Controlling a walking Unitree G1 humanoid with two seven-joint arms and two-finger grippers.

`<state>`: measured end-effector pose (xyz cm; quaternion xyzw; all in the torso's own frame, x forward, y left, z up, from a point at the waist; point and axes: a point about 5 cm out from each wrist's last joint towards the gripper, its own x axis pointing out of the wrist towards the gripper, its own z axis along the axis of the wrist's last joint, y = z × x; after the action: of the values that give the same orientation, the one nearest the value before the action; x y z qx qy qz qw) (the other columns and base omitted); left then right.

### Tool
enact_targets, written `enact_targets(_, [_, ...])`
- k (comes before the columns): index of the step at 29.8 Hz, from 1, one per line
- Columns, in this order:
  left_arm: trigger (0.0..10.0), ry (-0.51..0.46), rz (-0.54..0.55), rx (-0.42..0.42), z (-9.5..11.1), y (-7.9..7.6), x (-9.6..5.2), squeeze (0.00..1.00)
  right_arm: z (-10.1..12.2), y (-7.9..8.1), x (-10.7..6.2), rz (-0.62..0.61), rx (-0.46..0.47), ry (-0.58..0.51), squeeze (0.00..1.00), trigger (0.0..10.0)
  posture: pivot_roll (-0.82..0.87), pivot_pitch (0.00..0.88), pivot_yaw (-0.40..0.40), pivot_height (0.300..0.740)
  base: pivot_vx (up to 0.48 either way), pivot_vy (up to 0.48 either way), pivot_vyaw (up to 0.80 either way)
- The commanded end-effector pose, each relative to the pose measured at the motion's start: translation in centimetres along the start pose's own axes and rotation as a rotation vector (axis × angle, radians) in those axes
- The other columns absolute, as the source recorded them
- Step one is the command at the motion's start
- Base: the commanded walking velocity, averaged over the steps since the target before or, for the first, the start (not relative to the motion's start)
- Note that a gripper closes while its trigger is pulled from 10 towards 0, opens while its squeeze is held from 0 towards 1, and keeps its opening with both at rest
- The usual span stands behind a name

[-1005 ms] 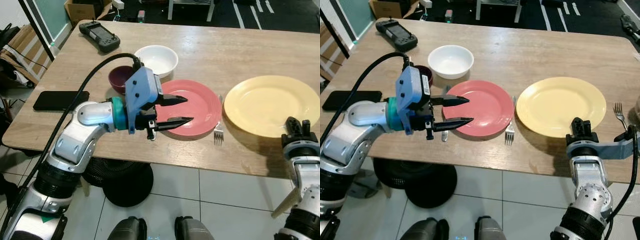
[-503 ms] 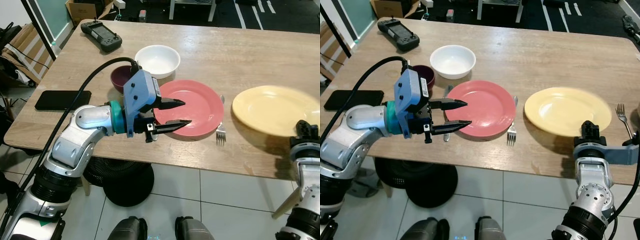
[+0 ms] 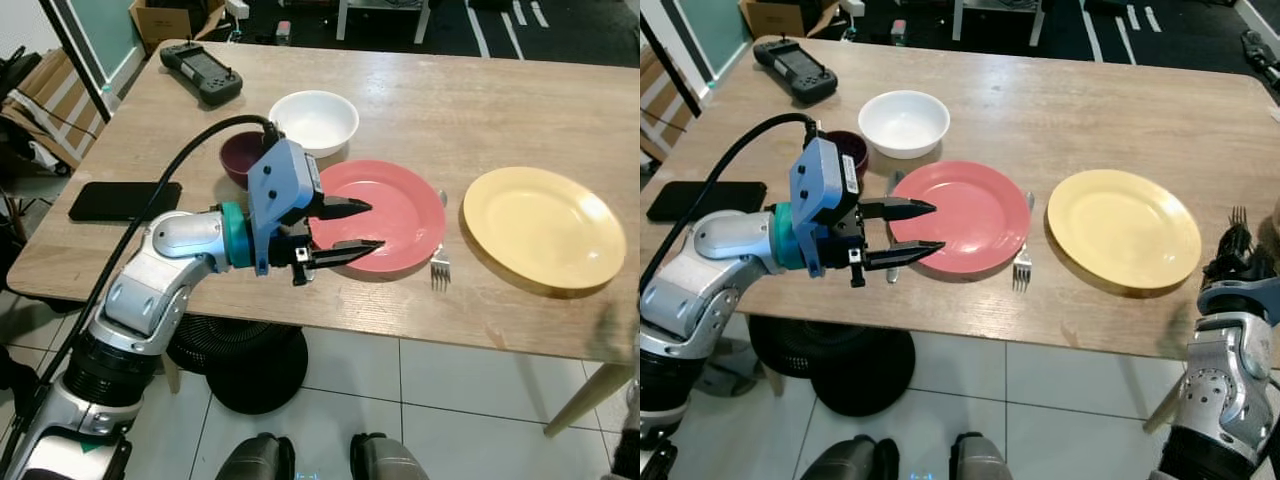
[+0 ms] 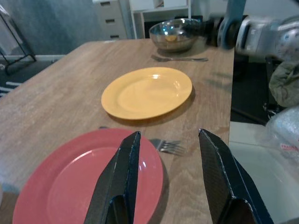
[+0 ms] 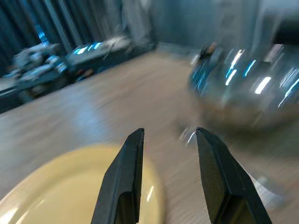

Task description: Setting the table

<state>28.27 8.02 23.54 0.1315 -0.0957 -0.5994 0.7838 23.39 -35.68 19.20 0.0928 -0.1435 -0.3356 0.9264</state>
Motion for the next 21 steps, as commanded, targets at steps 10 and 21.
enact_targets(10, [10.0,-0.024,0.126,-0.027,-0.2,0.6,0.7,0.00,4.6,6.5,-2.9,0.303,-0.051,-0.242,0.00,10.0,0.01,0.033,0.074,0.740,0.000,0.000,0.00])
enact_targets(21, [10.0,0.228,0.454,-0.117,-4.1,2.1,-0.1,0.00,3.9,11.5,-7.9,0.597,-0.037,-0.211,0.00,10.0,0.00,0.034,0.069,0.740,0.000,0.000,0.00])
